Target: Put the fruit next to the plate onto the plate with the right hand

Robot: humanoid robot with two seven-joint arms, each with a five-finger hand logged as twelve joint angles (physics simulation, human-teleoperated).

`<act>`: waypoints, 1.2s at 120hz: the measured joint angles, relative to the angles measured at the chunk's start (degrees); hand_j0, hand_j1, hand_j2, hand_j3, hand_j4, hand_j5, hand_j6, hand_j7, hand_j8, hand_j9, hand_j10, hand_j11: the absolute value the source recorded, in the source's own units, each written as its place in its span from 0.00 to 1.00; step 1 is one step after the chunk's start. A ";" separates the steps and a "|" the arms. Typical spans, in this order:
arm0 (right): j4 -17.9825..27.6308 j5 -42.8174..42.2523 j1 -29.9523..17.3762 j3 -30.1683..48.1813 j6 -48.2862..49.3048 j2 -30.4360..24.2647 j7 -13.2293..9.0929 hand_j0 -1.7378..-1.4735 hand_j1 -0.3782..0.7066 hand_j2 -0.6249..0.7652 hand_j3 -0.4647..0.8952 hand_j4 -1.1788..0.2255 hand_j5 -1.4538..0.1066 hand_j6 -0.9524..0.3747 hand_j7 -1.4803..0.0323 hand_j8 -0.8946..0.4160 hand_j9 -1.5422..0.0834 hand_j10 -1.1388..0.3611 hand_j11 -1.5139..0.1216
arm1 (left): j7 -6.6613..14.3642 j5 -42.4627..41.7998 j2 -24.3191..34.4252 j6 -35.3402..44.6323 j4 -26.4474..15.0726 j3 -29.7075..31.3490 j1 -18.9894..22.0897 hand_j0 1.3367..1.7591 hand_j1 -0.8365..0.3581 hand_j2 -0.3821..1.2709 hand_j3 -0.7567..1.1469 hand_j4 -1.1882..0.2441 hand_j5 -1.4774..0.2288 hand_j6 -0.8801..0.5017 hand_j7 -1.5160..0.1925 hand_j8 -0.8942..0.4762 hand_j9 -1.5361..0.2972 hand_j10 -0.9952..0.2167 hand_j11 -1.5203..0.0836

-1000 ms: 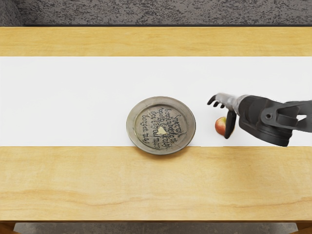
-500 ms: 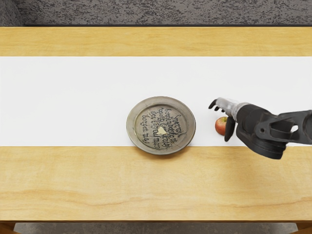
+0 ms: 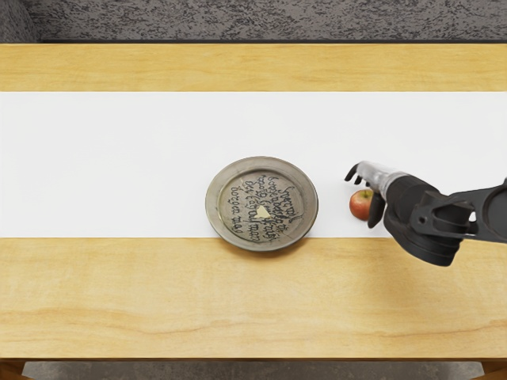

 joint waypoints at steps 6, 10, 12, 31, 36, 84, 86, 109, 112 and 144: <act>-0.18 0.03 0.02 0.00 -0.01 0.19 0.00 0.30 0.38 0.40 0.34 0.61 0.66 0.47 0.70 0.44 0.69 0.54 0.67 | -0.01 0.00 0.00 0.01 0.00 0.00 0.01 0.76 0.99 0.23 0.40 0.83 0.87 0.64 0.89 0.65 0.84 0.82 0.95; -0.26 0.07 0.07 0.02 -0.02 0.29 0.00 0.30 0.39 0.40 0.34 0.61 0.66 0.47 0.70 0.43 0.69 0.54 0.67 | 0.00 -0.01 0.00 0.00 0.00 0.00 0.01 0.76 0.99 0.23 0.40 0.83 0.87 0.64 0.89 0.65 0.84 0.82 0.95; -0.30 0.09 0.11 0.02 -0.01 0.33 0.00 0.30 0.39 0.40 0.34 0.61 0.66 0.47 0.70 0.43 0.69 0.54 0.67 | 0.00 -0.01 0.00 0.00 0.00 0.00 -0.03 0.76 0.99 0.23 0.40 0.83 0.87 0.64 0.89 0.65 0.84 0.82 0.95; -0.81 0.17 0.01 -0.01 -0.02 0.51 0.00 0.30 0.41 0.40 0.34 0.59 0.64 0.45 0.68 0.42 0.67 0.53 0.65 | 0.00 -0.01 0.00 -0.01 0.01 0.00 0.01 0.76 0.99 0.23 0.40 0.83 0.87 0.64 0.89 0.65 0.84 0.82 0.95; -0.87 0.18 -0.01 -0.02 -0.01 0.55 0.00 0.30 0.42 0.41 0.34 0.58 0.63 0.45 0.67 0.41 0.66 0.52 0.64 | 0.00 -0.01 0.00 -0.01 0.00 0.00 0.01 0.76 0.99 0.23 0.40 0.83 0.87 0.64 0.89 0.65 0.84 0.82 0.95; -1.00 0.43 -0.07 0.46 0.05 0.80 0.00 0.30 0.55 0.49 0.34 0.47 0.50 0.36 0.54 0.34 0.54 0.42 0.52 | -0.01 -0.02 0.00 0.01 0.00 0.00 -0.01 0.76 0.99 0.23 0.40 0.83 0.87 0.64 0.89 0.65 0.84 0.82 0.95; -1.00 0.42 -0.09 0.48 0.04 0.80 0.00 0.30 0.55 0.50 0.34 0.47 0.50 0.36 0.53 0.34 0.53 0.41 0.51 | 0.00 -0.01 0.00 0.01 0.00 0.00 0.01 0.76 0.99 0.23 0.40 0.83 0.87 0.64 0.89 0.65 0.84 0.82 0.95; -1.55 0.43 -0.32 0.71 0.11 0.83 0.05 0.31 0.58 0.61 0.34 0.40 0.41 0.36 0.45 0.35 0.45 0.35 0.43 | 0.00 -0.01 0.00 0.01 0.00 -0.01 0.01 0.76 0.99 0.23 0.40 0.83 0.87 0.64 0.89 0.65 0.84 0.82 0.95; -1.69 0.46 -0.34 0.75 0.13 0.83 0.05 0.31 0.58 0.62 0.34 0.39 0.40 0.36 0.43 0.35 0.43 0.34 0.41 | 0.00 -0.01 0.00 0.00 0.00 -0.01 0.01 0.76 0.99 0.23 0.40 0.83 0.87 0.64 0.89 0.65 0.84 0.82 0.95; -3.08 0.77 -1.17 2.59 0.52 0.81 0.10 0.32 0.59 0.67 0.34 0.36 0.29 0.40 0.34 0.39 0.33 0.31 0.31 | -0.01 0.00 0.00 0.01 0.00 -0.01 0.01 0.76 0.99 0.23 0.40 0.83 0.87 0.64 0.89 0.65 0.84 0.82 0.95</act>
